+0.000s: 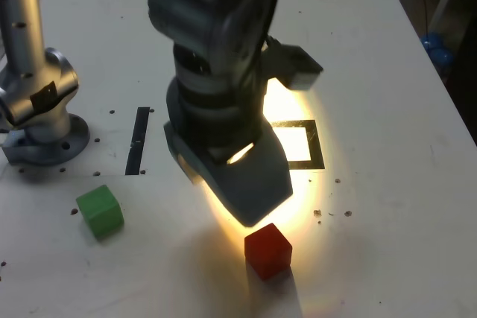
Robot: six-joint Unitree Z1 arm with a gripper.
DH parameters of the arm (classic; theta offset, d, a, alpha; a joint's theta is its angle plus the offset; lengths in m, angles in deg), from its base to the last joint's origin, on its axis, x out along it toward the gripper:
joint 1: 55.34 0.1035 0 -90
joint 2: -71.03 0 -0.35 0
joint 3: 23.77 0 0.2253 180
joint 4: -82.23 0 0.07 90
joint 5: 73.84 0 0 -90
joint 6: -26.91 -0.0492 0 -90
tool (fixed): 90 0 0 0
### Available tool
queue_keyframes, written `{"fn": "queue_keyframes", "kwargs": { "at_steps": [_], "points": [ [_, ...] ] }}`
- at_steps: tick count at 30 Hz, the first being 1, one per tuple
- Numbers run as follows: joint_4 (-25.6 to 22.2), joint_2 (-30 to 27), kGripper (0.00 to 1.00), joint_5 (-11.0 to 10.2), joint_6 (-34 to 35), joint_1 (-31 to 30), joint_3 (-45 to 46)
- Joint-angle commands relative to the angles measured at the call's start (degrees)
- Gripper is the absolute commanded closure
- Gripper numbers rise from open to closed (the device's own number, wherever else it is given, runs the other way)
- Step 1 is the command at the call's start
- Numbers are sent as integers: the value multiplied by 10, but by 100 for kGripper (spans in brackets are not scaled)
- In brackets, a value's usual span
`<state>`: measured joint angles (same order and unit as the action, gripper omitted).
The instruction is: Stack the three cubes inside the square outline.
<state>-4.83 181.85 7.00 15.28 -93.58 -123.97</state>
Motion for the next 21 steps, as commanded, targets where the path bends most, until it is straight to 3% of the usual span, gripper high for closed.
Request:
{"fn": "queue_keyframes", "kwargs": {
  "at_steps": [1,10,21],
  "points": [
    [-1,21,1,1,-1,-8,-14],
    [1,87,3,17,-2,-19,-56],
    [-16,126,11,19,-2,-21,-94]
  ]
}}
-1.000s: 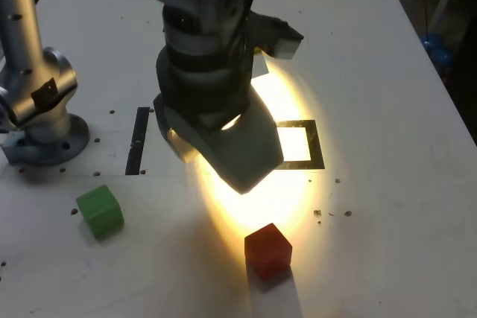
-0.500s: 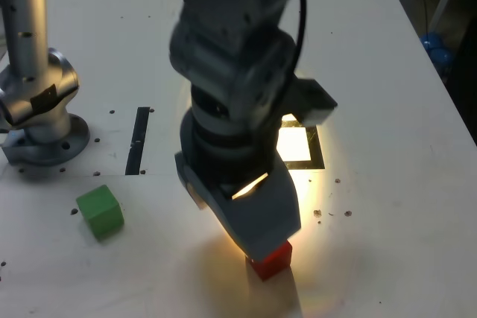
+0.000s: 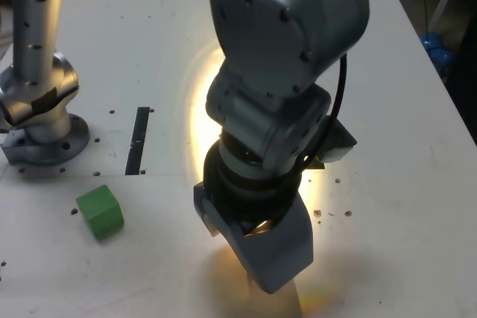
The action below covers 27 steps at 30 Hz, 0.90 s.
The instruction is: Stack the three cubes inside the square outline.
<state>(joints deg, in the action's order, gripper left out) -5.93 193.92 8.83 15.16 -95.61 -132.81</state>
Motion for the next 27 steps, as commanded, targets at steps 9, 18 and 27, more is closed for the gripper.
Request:
{"fn": "queue_keyframes", "kwargs": {
  "at_steps": [9,18,27],
  "points": [
    [-16,17,28,-2,-1,-1,-24],
    [-16,32,39,-3,-1,-2,-41],
    [-17,45,60,-2,2,-4,-53]
  ]
}}
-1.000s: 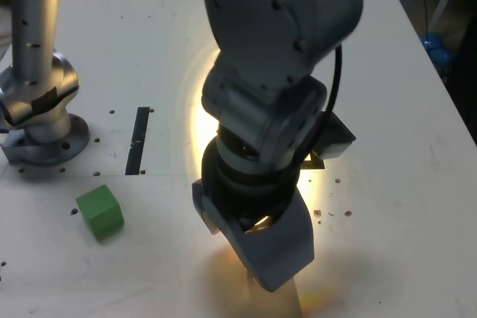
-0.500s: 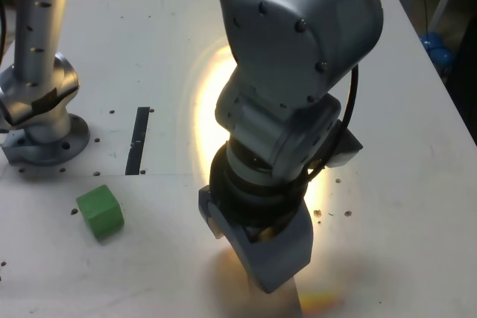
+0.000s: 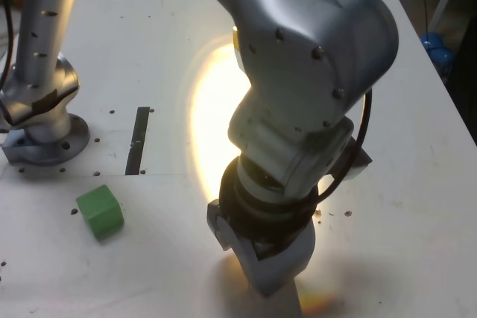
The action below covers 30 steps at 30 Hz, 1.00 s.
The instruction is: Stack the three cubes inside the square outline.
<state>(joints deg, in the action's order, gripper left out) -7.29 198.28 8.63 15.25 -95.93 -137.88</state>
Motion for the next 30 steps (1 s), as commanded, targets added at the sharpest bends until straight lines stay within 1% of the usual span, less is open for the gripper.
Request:
{"fn": "queue_keyframes", "kwargs": {
  "at_steps": [1,4,12,17,21,24,30],
  "points": [
    [-3,2,63,-1,2,-1,-2],
    [-6,2,67,-2,2,-1,-1],
    [-21,-11,67,-3,10,-1,2],
    [-35,-41,67,-5,45,13,4],
    [-50,-73,67,-4,75,50,14],
    [-53,-90,67,1,83,89,24],
    [-54,-99,67,34,91,188,34]
  ]
}}
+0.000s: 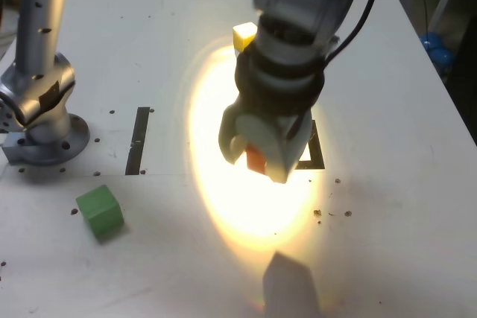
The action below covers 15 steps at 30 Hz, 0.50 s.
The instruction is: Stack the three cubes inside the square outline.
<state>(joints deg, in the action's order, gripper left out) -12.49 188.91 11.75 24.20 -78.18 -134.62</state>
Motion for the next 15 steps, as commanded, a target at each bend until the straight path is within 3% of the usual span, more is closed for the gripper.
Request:
{"fn": "queue_keyframes", "kwargs": {
  "at_steps": [1,8,15],
  "points": [
    [-2,-5,67,8,3,27,3],
    [5,1,67,18,8,114,14],
    [15,18,67,18,10,146,12]
  ]
}}
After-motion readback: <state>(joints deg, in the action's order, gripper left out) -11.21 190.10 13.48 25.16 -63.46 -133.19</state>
